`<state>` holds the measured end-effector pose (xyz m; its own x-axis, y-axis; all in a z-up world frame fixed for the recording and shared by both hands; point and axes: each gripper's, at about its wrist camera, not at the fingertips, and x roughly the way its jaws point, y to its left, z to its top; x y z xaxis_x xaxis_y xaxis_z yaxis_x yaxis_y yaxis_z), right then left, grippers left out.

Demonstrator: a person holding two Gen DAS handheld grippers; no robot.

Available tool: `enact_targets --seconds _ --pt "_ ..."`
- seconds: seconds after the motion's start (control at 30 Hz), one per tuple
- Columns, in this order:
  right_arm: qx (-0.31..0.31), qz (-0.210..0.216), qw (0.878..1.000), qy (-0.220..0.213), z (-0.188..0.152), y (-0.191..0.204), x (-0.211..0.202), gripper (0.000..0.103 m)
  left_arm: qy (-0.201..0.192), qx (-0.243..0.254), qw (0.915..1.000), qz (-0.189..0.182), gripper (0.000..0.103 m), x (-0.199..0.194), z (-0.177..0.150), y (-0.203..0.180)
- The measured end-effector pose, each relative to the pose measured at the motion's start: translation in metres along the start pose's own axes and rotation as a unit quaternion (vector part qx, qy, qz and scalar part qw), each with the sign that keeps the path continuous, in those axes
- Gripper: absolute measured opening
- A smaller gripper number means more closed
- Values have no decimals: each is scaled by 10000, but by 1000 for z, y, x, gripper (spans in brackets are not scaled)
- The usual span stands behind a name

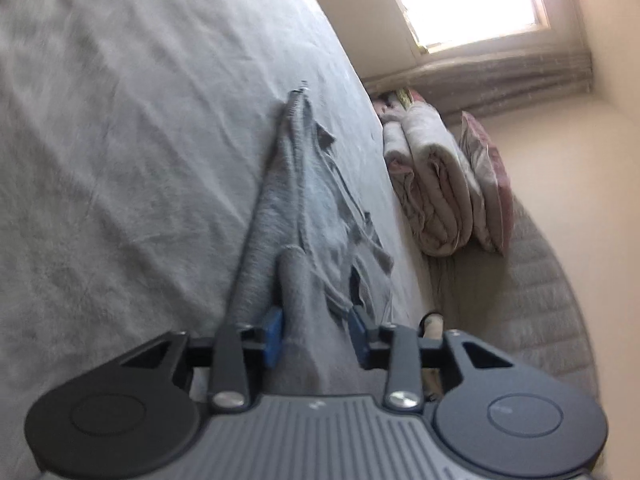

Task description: Fold clothes

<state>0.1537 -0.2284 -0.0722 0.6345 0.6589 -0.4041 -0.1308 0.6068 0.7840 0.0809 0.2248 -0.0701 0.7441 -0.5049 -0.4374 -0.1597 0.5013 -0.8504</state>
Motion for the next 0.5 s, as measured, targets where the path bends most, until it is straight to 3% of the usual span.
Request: enact_targets --seconds 0.03,0.17,0.27,0.33,0.43,0.5 --pt "-29 -22 10000 1 0 3 -6 40 42 111 9999 105 42 -4 0 -5" --pt "-243 -210 9995 43 -5 14 -30 40 202 578 9964 586 51 -21 -5 -25" --pt "-485 -412 9979 101 -14 22 -44 40 121 936 9909 957 52 -35 -15 -32" --pt "-643 -467 9968 103 -20 27 -50 40 -92 1172 9869 1106 49 -47 -22 -34" --pt "-940 -480 9944 61 -29 37 -55 40 -550 1642 9790 1072 39 -65 -37 -40" --pt "-1169 -434 9922 -15 -38 45 -56 40 -613 1866 9764 898 35 -63 -45 -45"
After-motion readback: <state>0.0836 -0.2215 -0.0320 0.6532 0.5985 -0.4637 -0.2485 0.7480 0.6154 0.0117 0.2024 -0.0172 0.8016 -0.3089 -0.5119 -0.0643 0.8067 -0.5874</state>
